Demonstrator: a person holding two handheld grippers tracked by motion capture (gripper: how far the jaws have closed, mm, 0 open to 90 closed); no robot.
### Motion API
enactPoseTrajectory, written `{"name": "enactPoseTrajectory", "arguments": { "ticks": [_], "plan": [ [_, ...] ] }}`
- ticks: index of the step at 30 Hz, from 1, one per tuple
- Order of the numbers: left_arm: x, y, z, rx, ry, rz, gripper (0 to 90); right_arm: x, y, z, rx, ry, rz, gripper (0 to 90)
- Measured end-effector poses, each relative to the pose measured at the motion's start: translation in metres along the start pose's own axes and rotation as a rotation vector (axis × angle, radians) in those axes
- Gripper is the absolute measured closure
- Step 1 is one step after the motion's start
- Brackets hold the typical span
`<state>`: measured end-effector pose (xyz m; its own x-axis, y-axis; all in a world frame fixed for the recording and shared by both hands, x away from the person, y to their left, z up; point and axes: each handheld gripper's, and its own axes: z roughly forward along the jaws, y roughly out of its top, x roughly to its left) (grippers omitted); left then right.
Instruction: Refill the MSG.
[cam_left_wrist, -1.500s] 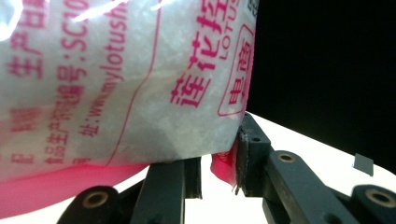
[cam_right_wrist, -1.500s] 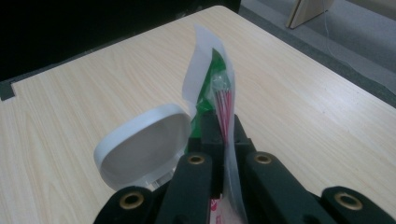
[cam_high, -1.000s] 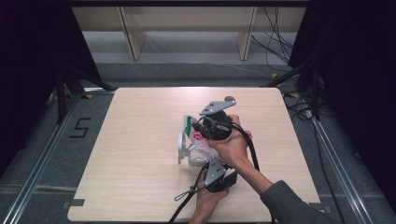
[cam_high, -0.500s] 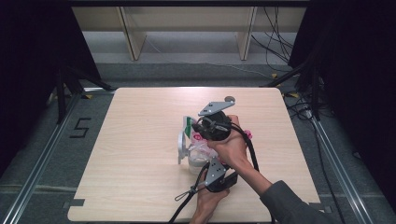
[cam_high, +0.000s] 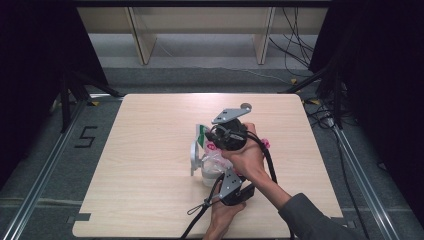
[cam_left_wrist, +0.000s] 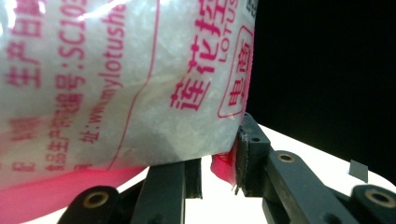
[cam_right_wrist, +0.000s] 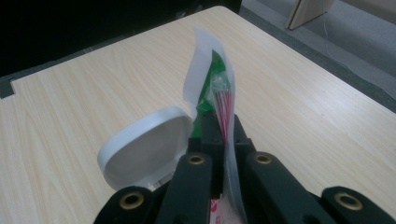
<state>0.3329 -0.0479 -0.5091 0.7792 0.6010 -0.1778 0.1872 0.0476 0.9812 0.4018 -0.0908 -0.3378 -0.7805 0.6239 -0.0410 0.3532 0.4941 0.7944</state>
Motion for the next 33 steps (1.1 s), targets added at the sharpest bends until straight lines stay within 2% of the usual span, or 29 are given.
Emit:
{"name": "enactPoseTrajectory", "arguments": {
  "ticks": [17, 19, 20, 21, 22, 25, 27, 30, 31, 33],
  "plan": [
    [-0.0017, 0.0021, 0.0033, -0.005, 0.0, -0.007, 74.6, 0.0023, 0.0, -0.0044, 0.013, -0.006, -0.004, 90.0],
    [-0.0015, 0.0016, 0.0036, -0.006, -0.005, -0.006, 74.7, 0.0039, -0.0006, -0.0038, 0.012, -0.008, -0.018, 90.0],
    [-0.0018, 0.0014, 0.0036, -0.007, -0.005, -0.004, 74.7, 0.004, -0.0007, -0.0019, 0.006, -0.01, -0.045, 90.0],
    [-0.0022, 0.0017, 0.0029, -0.002, -0.002, -0.002, 74.7, 0.0046, -0.0005, -0.0022, 0.018, -0.005, -0.041, 90.0],
    [-0.0024, 0.0022, 0.0011, 0.014, 0.006, -0.002, 74.7, 0.0042, -0.001, -0.0012, 0.004, -0.017, -0.019, 90.0],
    [-0.0015, 0.0007, 0.0028, -0.004, -0.004, -0.008, 74.7, 0.0037, -0.0008, -0.0002, 0.014, -0.012, -0.015, 90.0],
    [-0.0012, 0.0003, 0.0031, -0.007, -0.005, -0.013, 74.7, 0.0046, -0.0006, 0.0009, 0.04, -0.01, -0.004, 90.0],
    [-0.0005, 0.0004, 0.003, -0.006, -0.003, -0.013, 74.7, 0.0035, 0.0, 0.0022, 0.029, -0.013, -0.022, 90.0],
    [-0.0004, 0.0004, 0.003, -0.006, -0.003, -0.013, 74.7, 0.0043, -0.0005, 0.0036, 0.022, -0.015, -0.008, 90.0],
    [-0.0005, 0.0004, 0.003, -0.007, -0.003, -0.014, 74.7, 0.0037, -0.0004, 0.004, 0.019, -0.014, -0.017, 90.0]
  ]
}}
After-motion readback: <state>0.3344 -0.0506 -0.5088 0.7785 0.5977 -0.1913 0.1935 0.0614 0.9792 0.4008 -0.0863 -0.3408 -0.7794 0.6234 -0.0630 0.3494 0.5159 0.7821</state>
